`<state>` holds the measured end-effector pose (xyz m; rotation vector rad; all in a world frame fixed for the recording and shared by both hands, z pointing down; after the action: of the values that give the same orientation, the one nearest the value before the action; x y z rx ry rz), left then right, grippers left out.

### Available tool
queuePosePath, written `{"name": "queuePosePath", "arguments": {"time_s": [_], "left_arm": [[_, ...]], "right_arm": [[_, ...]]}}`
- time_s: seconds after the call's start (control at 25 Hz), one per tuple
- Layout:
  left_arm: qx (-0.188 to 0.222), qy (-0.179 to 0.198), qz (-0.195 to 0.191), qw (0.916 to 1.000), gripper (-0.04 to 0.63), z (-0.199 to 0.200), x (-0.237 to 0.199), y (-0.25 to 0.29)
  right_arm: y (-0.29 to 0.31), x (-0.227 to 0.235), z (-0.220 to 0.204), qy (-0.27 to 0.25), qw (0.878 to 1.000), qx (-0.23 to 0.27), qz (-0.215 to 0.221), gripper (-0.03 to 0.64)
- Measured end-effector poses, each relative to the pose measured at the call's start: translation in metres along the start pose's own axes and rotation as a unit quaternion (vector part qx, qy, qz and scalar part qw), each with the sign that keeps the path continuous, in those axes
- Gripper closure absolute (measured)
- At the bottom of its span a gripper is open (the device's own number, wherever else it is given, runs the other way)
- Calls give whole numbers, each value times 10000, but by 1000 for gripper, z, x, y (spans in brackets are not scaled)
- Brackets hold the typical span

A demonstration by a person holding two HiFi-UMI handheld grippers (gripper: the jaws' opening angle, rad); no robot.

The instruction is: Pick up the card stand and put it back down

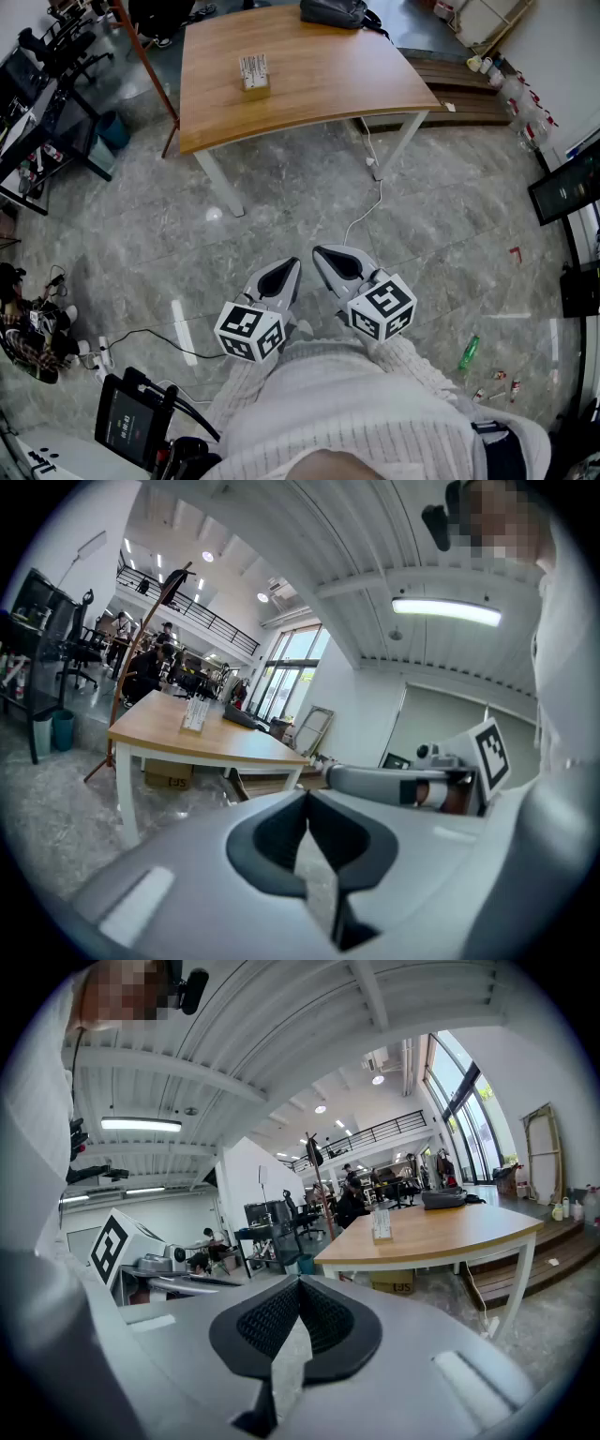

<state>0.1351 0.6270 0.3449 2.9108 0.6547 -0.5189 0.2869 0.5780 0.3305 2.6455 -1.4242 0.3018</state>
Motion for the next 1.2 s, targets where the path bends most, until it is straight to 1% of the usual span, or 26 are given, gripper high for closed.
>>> {"name": "queuePosePath", "arguments": {"time_s": [0.16, 0.32, 0.4, 0.6, 0.76, 0.84, 0.96, 1.2], "left_arm": [[-66, 78, 56, 9999, 588, 0, -20, 18], [-85, 76, 34, 9999, 589, 10, -55, 52], [-27, 50, -7, 10000, 588, 25, -82, 75], [224, 203, -82, 9995, 588, 78, -144, 129], [158, 260, -297, 9991, 588, 109, -199, 169], [132, 291, -330, 9989, 588, 120, -220, 184], [70, 232, -317, 9992, 588, 124, -241, 201], [-134, -74, -374, 9992, 588, 117, -267, 229]], "right_arm": [[19, 15, -1, 133, 9998, 71, 91, 617], [58, 37, 4, 6, 9999, -11, 116, 617], [83, 54, 8, -27, 10000, -29, 60, 617], [154, 96, 36, -184, 9997, 120, -76, 617], [225, 121, 55, -254, 9991, 285, -185, 617], [252, 133, 60, -231, 9990, 299, -218, 617], [276, 147, 57, -178, 9995, 142, -227, 617], [305, 175, 48, 159, 9992, -91, -359, 617]]}}
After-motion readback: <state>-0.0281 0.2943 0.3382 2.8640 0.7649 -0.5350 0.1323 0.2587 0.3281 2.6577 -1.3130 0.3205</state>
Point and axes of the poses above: the fingertips, and each gripper's own axes: y forward along the fingers, x to its right, z out of its top, the point moved 9 cm from there along -y, backward along the fingers, and after that the axes turned 14 degrees about x, right-handed, at the moved point
